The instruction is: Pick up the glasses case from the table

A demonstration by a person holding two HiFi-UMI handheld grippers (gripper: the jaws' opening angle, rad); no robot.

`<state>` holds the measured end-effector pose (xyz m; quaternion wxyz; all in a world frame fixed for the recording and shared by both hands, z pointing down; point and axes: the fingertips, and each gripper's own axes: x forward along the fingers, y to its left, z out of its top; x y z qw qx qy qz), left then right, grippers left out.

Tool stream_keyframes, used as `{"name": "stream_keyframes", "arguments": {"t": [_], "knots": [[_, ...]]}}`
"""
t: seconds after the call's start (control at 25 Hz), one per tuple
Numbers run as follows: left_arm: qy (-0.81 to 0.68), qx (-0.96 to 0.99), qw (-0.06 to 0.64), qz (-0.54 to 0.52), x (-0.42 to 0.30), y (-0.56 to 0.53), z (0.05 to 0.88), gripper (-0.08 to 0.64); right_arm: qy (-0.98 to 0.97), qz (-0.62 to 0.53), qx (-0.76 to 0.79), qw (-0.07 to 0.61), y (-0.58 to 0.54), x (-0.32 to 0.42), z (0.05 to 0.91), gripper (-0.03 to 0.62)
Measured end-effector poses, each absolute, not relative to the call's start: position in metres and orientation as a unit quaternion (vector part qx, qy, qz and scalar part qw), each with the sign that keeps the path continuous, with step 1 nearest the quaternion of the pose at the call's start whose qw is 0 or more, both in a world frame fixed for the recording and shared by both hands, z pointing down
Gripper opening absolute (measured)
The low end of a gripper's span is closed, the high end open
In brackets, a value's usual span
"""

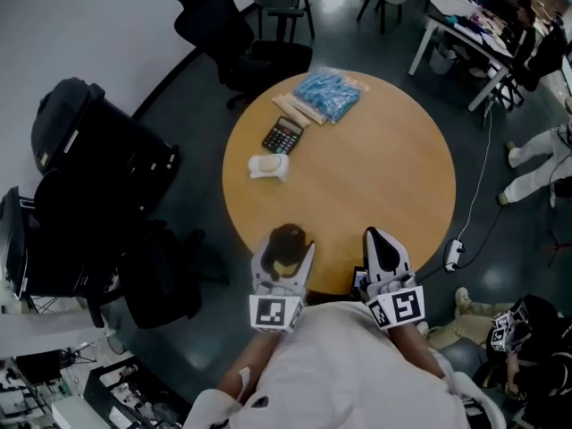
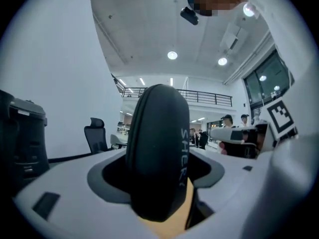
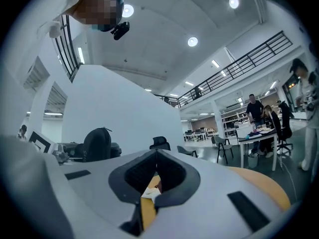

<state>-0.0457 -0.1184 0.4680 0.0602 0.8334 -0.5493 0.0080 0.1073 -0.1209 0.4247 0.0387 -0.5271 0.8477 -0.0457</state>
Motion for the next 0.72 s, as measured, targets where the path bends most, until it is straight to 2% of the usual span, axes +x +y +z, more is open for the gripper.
{"name": "stream_keyframes", "arguments": {"t": [0.72], "knots": [[-0.562,0.823,0.082,0.009,-0.046,-0.128,0.475,0.324,0.841,-0.050,-0.538,0.013,-0.132,0.113,0.435,0.015]]}}
